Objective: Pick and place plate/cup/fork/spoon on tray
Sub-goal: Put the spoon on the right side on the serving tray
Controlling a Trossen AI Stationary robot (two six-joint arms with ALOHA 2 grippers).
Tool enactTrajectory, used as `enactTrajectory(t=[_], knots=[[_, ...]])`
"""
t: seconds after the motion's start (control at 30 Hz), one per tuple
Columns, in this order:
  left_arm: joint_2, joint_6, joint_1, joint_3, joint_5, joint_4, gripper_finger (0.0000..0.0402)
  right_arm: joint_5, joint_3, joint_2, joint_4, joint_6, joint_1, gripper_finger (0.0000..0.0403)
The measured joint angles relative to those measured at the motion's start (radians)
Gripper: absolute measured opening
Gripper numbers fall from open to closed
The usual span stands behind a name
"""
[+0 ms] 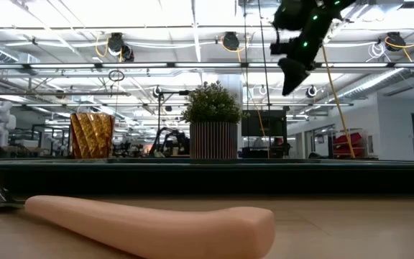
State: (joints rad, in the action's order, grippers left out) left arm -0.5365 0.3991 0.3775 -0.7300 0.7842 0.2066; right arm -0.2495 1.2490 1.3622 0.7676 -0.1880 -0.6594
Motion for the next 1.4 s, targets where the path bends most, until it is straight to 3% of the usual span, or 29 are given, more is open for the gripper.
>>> enactTrajectory(t=[0.1,0.23,0.5,0.7,0.97,1.4], knots=[[0.000,0.002,-0.008,0.000,0.000,0.001,0.0072,0.064,0.060,0.096,0.099,-0.048,-0.042,0.0110],[0.000,-0.016,-0.028,0.000,0.001,0.033,0.0072,0.069,0.060,0.166,0.116,-0.209,-0.069,0.0110],[0.000,-0.070,-0.067,0.000,0.001,0.089,0.0072,0.017,0.026,0.197,0.164,-0.219,-0.147,0.0110],[0.000,-0.094,-0.072,0.000,0.001,0.090,0.0072,0.116,-0.048,0.213,0.217,-0.238,-0.218,0.0110],[0.000,-0.098,-0.072,0.000,0.000,0.088,0.0072,0.172,-0.159,0.243,0.178,-0.246,-0.223,0.0110],[0.000,-0.078,-0.072,0.000,0.001,0.080,0.0072,0.176,-0.202,0.256,0.044,-0.318,-0.225,0.0110]])
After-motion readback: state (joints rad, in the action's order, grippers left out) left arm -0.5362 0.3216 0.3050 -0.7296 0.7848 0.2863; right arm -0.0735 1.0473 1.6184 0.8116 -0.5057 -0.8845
